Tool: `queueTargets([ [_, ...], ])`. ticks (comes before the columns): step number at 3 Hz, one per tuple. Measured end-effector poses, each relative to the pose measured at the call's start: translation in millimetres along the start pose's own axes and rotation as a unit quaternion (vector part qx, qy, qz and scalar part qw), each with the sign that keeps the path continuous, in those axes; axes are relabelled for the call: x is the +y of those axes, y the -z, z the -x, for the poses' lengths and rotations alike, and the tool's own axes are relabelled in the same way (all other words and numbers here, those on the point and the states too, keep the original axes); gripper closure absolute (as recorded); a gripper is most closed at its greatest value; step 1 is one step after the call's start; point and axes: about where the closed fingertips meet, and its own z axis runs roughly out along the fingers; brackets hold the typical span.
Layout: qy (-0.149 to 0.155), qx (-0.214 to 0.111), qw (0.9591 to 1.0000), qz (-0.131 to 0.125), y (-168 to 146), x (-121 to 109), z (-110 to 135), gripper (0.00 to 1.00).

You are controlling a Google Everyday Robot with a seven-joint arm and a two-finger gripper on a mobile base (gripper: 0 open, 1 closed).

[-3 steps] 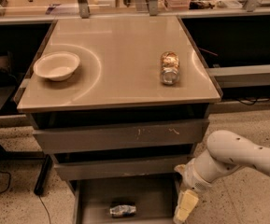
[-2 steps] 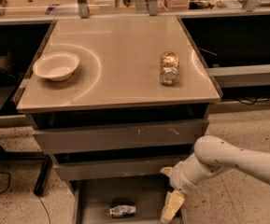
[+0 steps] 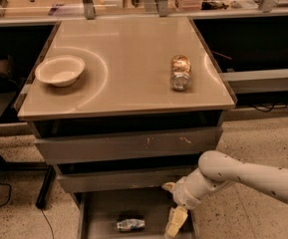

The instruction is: Pick redbull can from bottom drawer and place on counter

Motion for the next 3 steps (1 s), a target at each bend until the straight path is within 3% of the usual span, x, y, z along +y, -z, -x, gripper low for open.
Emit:
queueTargets([
  [2, -0.012, -0.035, 0.9993, -0.009, -75, -10, -14, 0.00],
  [3, -0.023, -0.057, 0.9981, 0.003, -121, -15, -28, 0.00],
])
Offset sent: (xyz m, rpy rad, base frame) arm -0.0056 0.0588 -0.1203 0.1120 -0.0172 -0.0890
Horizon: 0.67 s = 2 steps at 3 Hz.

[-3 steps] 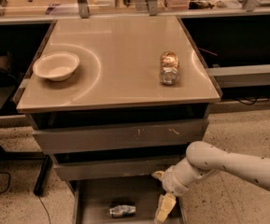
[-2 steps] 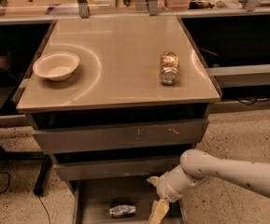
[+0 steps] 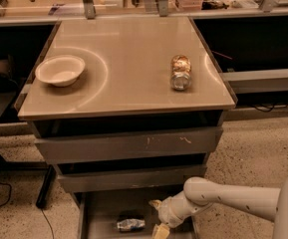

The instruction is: Pick redbull can from bottom drawer and place on counter

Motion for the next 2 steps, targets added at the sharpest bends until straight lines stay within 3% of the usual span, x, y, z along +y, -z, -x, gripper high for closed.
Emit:
queueTargets([
  [1, 0.001, -0.002, 1.0000, 0.002, -3, 0, 0, 0.00],
  [2, 0.007, -0.014, 0.9998, -0.009, -30, -15, -1, 0.00],
])
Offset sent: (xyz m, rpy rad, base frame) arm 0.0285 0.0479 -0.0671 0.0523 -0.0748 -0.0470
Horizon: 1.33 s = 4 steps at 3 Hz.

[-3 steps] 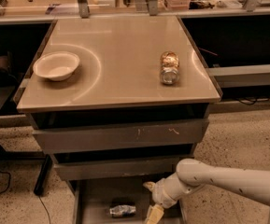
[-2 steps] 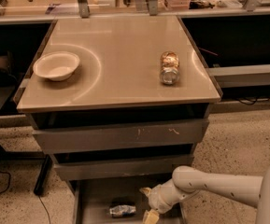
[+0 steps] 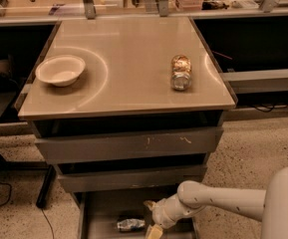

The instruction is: Pick redbull can from bottom drawer and place on counter

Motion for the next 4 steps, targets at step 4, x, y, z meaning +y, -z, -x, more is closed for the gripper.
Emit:
queueTargets([
  [4, 0.039, 0.036, 0.9967, -0.062, -77, -43, -21, 0.00],
])
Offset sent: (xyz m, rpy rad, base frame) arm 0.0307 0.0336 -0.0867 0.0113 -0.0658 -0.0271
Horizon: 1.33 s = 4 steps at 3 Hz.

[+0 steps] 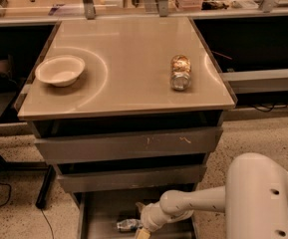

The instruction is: Pick redbull can from bottom drawer and place on counter

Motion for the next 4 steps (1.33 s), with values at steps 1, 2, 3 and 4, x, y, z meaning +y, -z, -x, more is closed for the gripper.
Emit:
queueTargets([
  [1, 0.008, 0.013, 0.9998, -0.016, -14, -9, -9, 0.00],
  [2, 0.003, 0.016, 0.9997, -0.019, -30, -17, -22, 0.00],
  [3, 0.002, 0.017, 0.9997, -0.018, -44, -27, -32, 0.00],
  [4, 0.003, 0.013, 0.9998, -0.016, -56, -37, -40, 0.00],
])
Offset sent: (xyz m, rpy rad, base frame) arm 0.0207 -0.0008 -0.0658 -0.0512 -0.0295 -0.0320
